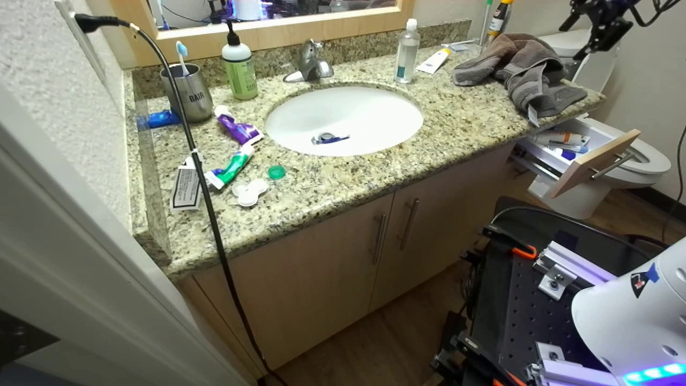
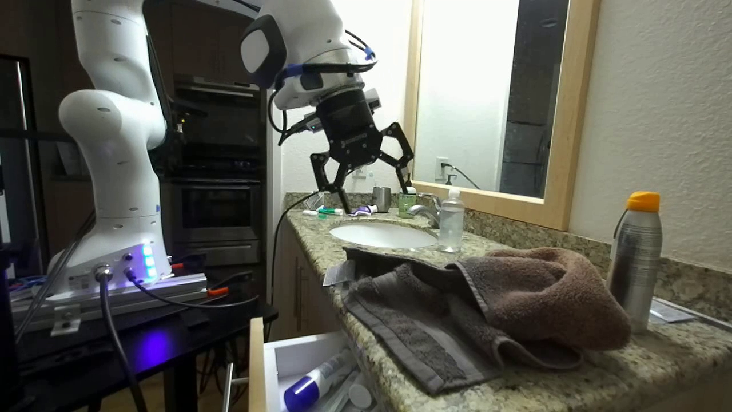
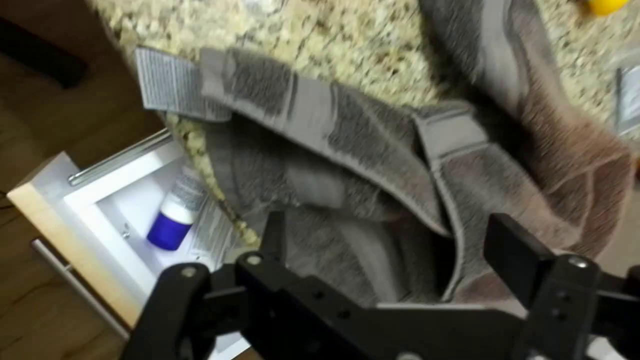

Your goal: Close the topmost drawer

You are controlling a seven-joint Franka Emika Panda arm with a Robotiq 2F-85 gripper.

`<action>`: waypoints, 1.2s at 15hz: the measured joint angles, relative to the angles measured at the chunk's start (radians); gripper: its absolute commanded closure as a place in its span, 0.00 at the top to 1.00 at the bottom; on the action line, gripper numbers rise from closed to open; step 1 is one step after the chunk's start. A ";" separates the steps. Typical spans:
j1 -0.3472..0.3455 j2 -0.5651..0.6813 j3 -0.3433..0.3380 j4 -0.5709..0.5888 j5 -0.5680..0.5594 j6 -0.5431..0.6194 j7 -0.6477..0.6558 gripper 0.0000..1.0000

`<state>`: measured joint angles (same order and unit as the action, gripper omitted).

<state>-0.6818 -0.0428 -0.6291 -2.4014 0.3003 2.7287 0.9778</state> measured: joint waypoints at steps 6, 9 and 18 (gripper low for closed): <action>-0.048 0.129 -0.091 0.072 0.004 -0.119 0.000 1.00; -0.049 0.121 -0.098 0.102 0.019 -0.185 -0.008 1.00; -0.039 0.264 -0.115 0.140 0.003 -0.124 0.213 1.00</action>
<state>-0.7212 0.2208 -0.7444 -2.2611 0.3033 2.6046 1.1909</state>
